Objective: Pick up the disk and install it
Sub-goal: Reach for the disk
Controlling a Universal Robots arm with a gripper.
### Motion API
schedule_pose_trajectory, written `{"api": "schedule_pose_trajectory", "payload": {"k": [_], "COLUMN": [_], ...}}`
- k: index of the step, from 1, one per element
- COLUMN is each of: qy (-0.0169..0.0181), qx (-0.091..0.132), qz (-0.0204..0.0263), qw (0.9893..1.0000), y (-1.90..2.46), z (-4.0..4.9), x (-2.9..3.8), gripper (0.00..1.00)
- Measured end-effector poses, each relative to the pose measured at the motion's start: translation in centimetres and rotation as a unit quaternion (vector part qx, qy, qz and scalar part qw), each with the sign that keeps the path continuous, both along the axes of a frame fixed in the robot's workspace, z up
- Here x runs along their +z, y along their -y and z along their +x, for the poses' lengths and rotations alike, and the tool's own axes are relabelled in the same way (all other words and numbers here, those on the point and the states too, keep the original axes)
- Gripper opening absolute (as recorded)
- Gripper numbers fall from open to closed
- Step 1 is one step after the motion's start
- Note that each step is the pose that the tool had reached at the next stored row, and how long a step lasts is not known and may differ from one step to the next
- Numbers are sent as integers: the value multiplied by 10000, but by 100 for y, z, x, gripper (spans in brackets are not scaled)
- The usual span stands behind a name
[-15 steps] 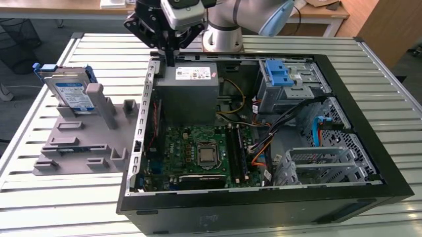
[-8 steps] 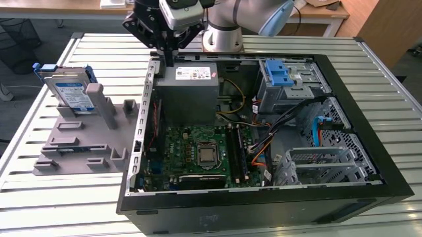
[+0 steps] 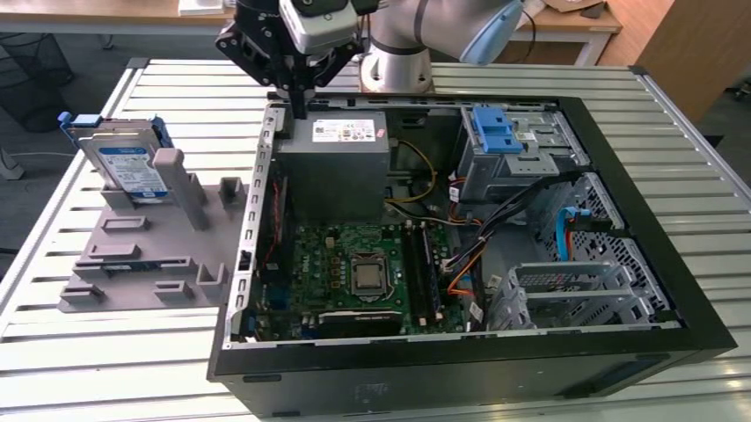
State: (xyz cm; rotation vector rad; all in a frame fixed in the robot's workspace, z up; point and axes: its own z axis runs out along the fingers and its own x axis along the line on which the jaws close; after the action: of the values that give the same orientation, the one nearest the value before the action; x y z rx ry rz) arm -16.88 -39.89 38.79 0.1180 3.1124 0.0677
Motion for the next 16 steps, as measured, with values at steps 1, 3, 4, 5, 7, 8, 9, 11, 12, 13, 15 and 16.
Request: {"api": "schedule_pose_trajectory", "payload": {"k": [1,3,4,5,7,8,9,11,12,13,15,16], "qy": [0,0,0,0,0,0,0,0,0,0,0,0], "qx": [0,1,0,0,0,0,0,0,0,0,0,0], "qz": [0,-1,0,0,0,0,0,0,0,0,0,0], "qw": [10000,10000,10000,10000,10000,10000,10000,10000,10000,10000,10000,10000], "y": [0,0,0,0,0,0,0,0,0,0,0,0], "z": [-3,-6,-22,-49,-51,-53,-55,-59,-60,-62,-65,-67], "x": [0,0,-4,-14,-15,-16,-17,-17,-17,-18,-19,-20], "gripper": [11,11,11,11,11,11,11,11,11,11,11,11]}}
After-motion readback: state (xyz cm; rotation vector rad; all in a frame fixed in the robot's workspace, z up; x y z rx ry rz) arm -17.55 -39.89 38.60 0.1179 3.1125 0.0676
